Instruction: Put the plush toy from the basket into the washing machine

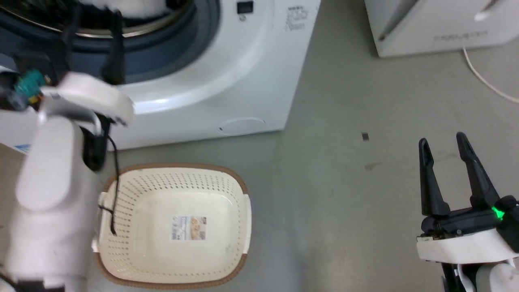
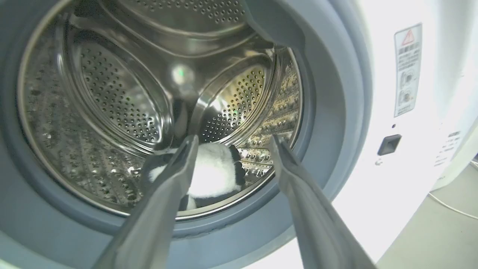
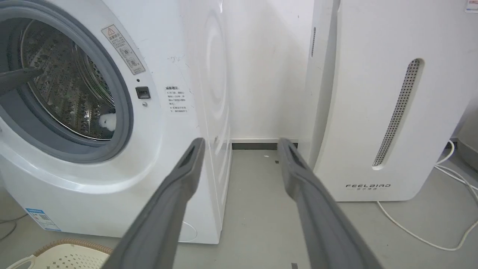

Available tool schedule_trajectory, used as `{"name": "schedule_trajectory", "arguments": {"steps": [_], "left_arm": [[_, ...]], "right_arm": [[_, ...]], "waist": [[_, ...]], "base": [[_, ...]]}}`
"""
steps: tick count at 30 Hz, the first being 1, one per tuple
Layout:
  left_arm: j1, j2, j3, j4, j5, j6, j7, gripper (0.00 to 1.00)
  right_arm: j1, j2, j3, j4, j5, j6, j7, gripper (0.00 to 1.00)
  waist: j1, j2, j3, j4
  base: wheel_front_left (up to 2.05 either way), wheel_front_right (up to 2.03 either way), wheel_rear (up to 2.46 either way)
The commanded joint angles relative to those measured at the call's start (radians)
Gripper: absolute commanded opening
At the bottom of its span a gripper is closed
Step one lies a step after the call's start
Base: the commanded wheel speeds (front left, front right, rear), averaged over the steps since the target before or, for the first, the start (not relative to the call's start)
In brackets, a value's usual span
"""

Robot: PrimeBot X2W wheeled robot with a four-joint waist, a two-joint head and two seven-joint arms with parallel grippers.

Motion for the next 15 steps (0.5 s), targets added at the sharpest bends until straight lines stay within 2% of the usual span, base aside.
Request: {"name": "schedule_trajectory", "arguments": {"steps": [1,7,15], "left_arm": [[0.067,-0.015,0.007,-0.057,0.000,0.010,-0.005,1.00],[0.306,-0.075,0.040,-0.257,-0.001,0.037,-0.005,1.00],[0.594,-0.144,0.095,-0.428,0.002,0.078,-0.005,1.00]], "right_arm": [[0.017,0.000,-0.002,0.007,-0.011,-0.001,-0.005,1.00],[0.051,0.000,-0.009,0.023,-0.022,-0.001,-0.005,1.00],[0.093,0.000,-0.015,0.036,-0.021,-0.001,-0.005,1.00]], "waist": [[0.0001,0.0000,-0.081,0.057],[0.0001,0.0000,-0.155,0.085],[0.0001,0.0000,-0.223,0.108]], "base": [[0.00,0.00,0.00],[0.00,0.00,0.00],[0.00,0.00,0.00]]}}
